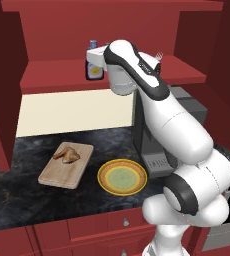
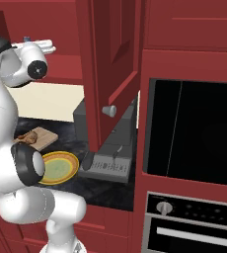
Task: Pick the chicken drumstick from the plate and place it on the cutting board. Then pick the condiment bottle from the cabinet and place it next to the cutting board.
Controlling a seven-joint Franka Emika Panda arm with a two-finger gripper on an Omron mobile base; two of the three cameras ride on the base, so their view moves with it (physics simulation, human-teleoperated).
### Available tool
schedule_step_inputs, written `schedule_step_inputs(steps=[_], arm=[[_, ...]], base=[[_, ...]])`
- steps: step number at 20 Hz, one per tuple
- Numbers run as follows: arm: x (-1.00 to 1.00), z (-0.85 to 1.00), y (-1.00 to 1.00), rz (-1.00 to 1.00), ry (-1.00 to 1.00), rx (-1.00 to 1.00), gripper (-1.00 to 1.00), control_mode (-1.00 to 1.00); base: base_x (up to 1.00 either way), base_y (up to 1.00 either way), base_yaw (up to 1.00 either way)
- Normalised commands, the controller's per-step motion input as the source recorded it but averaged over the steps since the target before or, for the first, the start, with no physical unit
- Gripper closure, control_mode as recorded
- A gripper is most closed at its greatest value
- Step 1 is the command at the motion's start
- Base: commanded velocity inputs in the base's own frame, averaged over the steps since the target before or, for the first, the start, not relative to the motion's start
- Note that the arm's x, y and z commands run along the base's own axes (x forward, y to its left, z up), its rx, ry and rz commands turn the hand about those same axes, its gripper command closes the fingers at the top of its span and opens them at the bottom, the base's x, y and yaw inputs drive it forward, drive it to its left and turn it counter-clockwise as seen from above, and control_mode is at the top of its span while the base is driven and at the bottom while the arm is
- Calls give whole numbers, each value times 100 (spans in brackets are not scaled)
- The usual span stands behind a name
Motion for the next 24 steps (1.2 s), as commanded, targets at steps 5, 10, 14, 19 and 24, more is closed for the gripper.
schedule_step_inputs(steps=[5,10,14,19,24], arm=[[13,0,12,-1,0,0,-100,-100],[10,0,13,-1,0,0,-100,-100],[4,0,5,-1,0,0,-100,-100],[6,0,7,-1,0,0,100,-100],[7,0,2,-1,0,0,100,-100]], base=[[0,0,0],[0,0,0],[0,0,0],[0,0,0],[0,0,0]])
